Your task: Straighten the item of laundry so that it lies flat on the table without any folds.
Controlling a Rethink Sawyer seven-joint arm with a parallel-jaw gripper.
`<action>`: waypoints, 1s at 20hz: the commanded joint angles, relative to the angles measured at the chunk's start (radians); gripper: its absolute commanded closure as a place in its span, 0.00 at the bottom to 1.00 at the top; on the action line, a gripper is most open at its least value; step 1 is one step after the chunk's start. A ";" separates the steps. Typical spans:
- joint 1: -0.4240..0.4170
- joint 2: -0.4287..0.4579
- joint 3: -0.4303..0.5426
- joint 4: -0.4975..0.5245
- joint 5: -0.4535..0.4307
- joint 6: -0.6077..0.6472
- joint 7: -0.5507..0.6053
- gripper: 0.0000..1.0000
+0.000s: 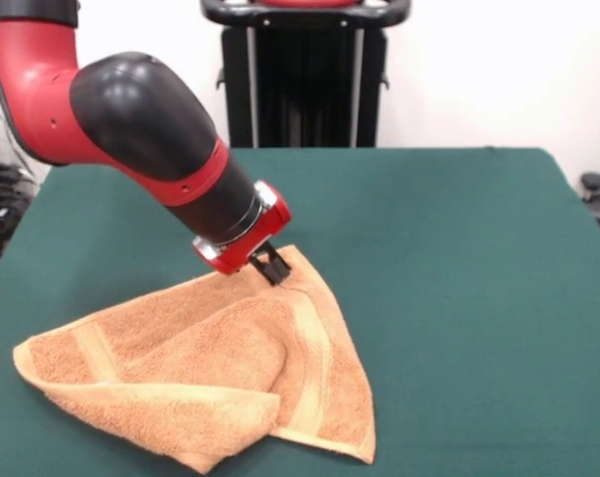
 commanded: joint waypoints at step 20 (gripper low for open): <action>-0.017 -0.044 0.101 0.470 -0.044 -0.160 0.113 1.00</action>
